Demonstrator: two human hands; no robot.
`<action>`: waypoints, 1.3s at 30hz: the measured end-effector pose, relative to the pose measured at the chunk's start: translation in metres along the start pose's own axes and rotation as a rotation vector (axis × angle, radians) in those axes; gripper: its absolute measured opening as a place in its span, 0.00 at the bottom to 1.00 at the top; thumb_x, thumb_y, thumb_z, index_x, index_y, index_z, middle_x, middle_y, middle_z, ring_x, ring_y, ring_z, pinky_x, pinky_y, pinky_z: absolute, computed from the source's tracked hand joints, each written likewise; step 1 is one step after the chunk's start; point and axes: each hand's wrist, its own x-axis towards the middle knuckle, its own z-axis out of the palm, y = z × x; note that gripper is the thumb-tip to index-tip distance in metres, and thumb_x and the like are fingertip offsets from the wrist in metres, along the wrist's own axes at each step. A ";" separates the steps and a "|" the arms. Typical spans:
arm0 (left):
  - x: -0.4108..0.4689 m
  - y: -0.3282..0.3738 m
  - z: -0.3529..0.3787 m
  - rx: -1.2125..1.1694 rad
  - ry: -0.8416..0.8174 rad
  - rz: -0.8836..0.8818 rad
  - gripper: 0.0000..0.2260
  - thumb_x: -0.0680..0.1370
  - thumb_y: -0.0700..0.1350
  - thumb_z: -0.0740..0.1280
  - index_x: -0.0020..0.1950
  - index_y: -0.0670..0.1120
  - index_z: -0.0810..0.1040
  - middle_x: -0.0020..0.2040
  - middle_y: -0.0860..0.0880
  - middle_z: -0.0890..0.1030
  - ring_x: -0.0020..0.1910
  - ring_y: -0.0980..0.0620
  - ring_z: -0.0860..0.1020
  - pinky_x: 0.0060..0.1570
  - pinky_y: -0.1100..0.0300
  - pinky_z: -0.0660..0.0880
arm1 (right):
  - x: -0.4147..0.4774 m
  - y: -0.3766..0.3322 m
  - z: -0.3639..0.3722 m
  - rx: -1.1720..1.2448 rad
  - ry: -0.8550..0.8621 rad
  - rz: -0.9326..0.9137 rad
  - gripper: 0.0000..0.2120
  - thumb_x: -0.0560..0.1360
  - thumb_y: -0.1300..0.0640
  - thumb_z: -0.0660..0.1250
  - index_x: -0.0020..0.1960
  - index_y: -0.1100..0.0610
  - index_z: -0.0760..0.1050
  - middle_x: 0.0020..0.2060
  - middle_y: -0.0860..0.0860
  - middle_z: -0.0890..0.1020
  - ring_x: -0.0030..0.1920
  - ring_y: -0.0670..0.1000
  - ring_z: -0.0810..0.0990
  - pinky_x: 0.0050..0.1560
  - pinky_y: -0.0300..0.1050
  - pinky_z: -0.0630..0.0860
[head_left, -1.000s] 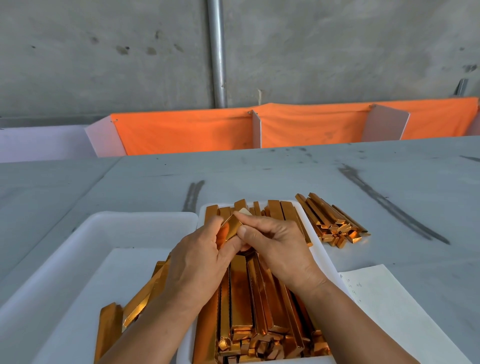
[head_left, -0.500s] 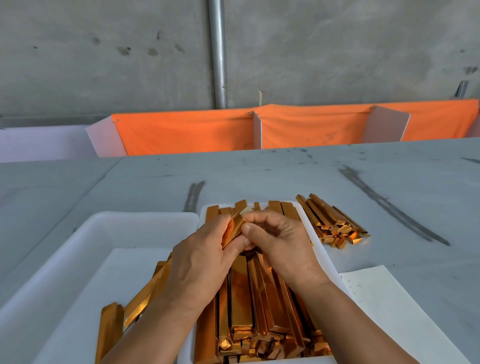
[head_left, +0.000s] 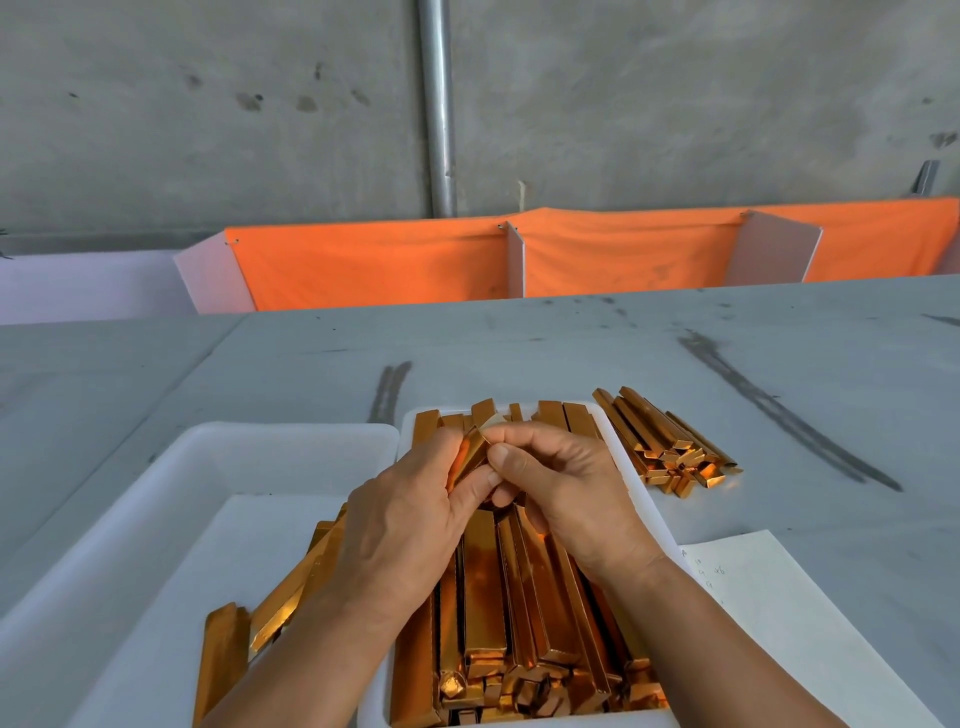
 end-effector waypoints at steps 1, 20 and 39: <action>0.000 -0.001 0.000 -0.008 0.002 -0.003 0.23 0.74 0.69 0.48 0.57 0.56 0.69 0.33 0.58 0.71 0.31 0.62 0.72 0.30 0.71 0.63 | 0.000 0.001 0.000 -0.022 0.002 0.001 0.10 0.78 0.64 0.67 0.51 0.52 0.83 0.35 0.46 0.84 0.32 0.43 0.80 0.29 0.29 0.72; 0.000 0.001 0.002 0.006 -0.037 0.035 0.19 0.73 0.70 0.52 0.49 0.56 0.66 0.33 0.57 0.70 0.32 0.59 0.72 0.31 0.68 0.66 | 0.007 0.008 -0.006 -0.020 0.237 0.051 0.12 0.83 0.57 0.58 0.52 0.53 0.81 0.26 0.54 0.78 0.19 0.45 0.69 0.21 0.36 0.67; 0.000 0.004 0.000 0.043 -0.081 0.060 0.27 0.71 0.72 0.49 0.56 0.55 0.70 0.34 0.59 0.69 0.34 0.58 0.72 0.34 0.67 0.69 | 0.007 0.012 -0.006 0.057 0.088 0.116 0.04 0.77 0.56 0.70 0.45 0.56 0.81 0.32 0.56 0.76 0.25 0.47 0.69 0.22 0.37 0.67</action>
